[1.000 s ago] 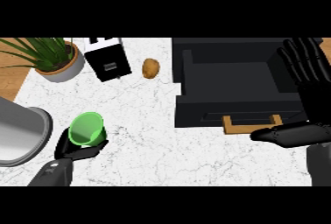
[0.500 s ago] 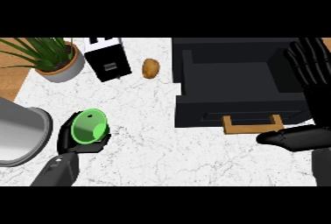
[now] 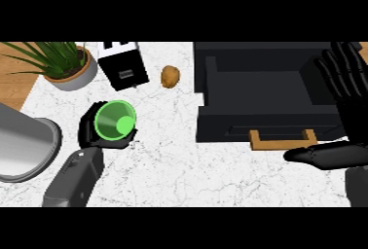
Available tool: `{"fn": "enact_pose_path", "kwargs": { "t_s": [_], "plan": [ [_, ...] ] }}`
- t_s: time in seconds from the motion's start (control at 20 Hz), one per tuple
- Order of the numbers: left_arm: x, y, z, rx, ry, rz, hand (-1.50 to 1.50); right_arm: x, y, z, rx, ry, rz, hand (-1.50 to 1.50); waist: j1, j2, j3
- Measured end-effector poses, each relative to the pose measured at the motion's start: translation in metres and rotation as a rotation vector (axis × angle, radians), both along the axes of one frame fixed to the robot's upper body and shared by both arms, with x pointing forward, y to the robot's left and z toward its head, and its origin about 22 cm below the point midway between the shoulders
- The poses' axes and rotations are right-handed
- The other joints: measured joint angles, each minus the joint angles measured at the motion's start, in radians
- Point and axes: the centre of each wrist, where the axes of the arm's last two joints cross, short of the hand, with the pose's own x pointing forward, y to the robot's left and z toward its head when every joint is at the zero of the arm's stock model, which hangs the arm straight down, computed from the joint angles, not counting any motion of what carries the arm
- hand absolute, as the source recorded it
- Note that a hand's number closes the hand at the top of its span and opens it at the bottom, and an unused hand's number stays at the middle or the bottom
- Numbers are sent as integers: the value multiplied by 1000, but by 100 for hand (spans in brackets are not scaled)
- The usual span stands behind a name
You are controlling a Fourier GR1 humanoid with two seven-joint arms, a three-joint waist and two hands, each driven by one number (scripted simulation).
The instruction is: Pick up the cup, place it into the drawer and close the drawer
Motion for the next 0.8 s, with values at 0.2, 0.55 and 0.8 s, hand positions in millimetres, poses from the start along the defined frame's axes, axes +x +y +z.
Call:
{"fn": "enact_pose_path", "kwargs": {
  "t_s": [0.2,0.55,0.8],
  "plan": [
    [33,-23,36,10,-77,-90,150,4,-3,2,-7,7,-17,-150,9,-4,1],
    [73,-85,111,33,-156,-235,150,5,-1,-3,-16,8,-35,-150,17,-9,2],
    [90,-128,175,70,-161,-273,150,6,-8,-3,-13,6,-38,-150,12,-9,2]
  ]
}}
